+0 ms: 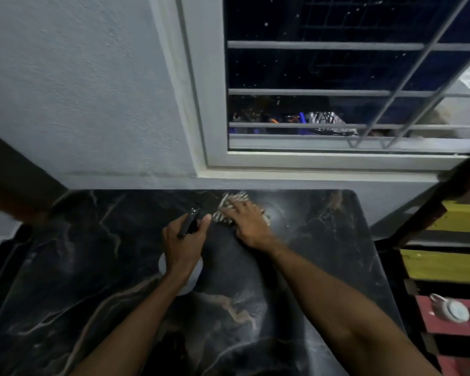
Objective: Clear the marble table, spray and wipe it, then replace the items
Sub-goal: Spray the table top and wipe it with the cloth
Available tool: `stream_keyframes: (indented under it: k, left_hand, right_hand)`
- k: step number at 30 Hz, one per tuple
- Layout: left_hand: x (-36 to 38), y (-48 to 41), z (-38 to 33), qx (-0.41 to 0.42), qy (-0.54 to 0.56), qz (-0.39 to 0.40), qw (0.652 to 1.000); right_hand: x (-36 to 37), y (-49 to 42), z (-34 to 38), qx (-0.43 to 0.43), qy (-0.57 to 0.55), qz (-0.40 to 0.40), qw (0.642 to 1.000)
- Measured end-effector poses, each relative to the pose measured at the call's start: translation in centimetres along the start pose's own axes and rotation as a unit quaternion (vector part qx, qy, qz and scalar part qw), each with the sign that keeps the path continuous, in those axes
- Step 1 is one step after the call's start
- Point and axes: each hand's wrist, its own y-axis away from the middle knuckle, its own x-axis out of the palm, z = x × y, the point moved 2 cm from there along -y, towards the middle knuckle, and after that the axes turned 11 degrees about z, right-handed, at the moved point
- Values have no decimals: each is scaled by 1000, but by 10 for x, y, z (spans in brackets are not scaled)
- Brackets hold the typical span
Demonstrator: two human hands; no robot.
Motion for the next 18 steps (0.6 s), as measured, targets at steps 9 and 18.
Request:
stream_keyframes:
  k: [9, 18]
  left_hand:
    - [60, 39, -44, -16, 50, 12, 999]
    - [89, 102, -100, 3, 34, -8, 999]
  right_hand:
    - [-53, 136, -188, 327, -45, -105, 938]
    - [-19, 230, -175, 253, -39, -89, 963]
